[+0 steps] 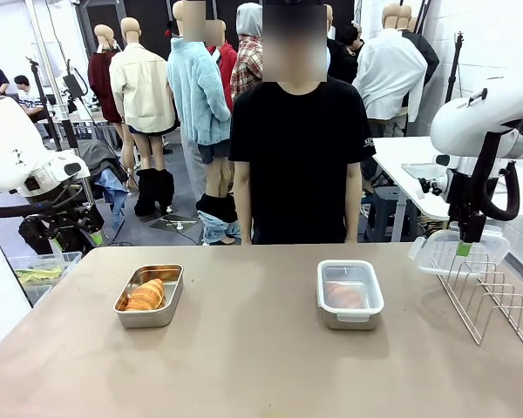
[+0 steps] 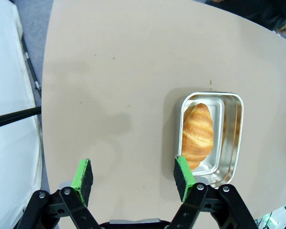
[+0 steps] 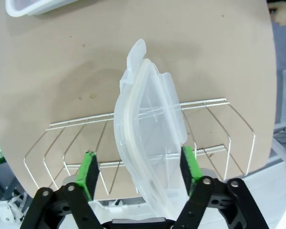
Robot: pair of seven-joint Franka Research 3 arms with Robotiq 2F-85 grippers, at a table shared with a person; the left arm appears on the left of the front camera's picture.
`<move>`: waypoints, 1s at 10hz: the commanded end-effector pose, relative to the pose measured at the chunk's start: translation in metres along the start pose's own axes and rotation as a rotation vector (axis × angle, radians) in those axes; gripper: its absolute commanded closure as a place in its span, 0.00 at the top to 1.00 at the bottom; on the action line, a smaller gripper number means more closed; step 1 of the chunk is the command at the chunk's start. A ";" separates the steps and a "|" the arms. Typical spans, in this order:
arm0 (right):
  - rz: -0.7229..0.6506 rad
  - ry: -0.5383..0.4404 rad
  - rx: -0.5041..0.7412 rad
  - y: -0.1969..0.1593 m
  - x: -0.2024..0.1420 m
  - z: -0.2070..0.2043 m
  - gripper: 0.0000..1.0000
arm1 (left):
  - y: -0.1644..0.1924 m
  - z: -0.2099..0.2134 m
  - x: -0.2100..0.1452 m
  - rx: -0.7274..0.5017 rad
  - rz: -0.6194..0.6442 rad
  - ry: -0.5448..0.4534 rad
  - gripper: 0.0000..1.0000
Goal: Place the bread in airtight containers.
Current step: Pick up one Airtight Container lid and hand it to the human.
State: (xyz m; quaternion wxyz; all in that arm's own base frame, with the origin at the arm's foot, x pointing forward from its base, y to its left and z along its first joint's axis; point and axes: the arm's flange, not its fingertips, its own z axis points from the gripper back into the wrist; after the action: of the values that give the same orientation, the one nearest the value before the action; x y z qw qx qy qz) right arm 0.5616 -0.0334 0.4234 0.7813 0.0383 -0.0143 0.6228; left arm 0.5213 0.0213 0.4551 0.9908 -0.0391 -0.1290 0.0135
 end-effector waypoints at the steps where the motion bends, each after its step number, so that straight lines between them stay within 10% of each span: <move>1: -0.024 -0.031 -0.016 -0.005 0.001 0.001 0.41 | 0.001 0.002 0.000 0.002 0.001 -0.004 0.88; 3: -0.023 -0.036 -0.023 -0.005 0.001 0.003 0.02 | 0.001 0.002 0.000 0.002 0.001 -0.004 0.88; 10: -0.003 -0.032 -0.009 -0.007 0.005 0.000 0.00 | 0.001 0.002 0.000 0.002 0.001 -0.004 0.88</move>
State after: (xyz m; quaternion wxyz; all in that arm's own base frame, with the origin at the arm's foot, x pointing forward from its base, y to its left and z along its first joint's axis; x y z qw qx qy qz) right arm 0.5678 -0.0293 0.4269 0.7822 0.0317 -0.0329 0.6213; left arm 0.5213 0.0213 0.4551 0.9908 -0.0391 -0.1290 0.0135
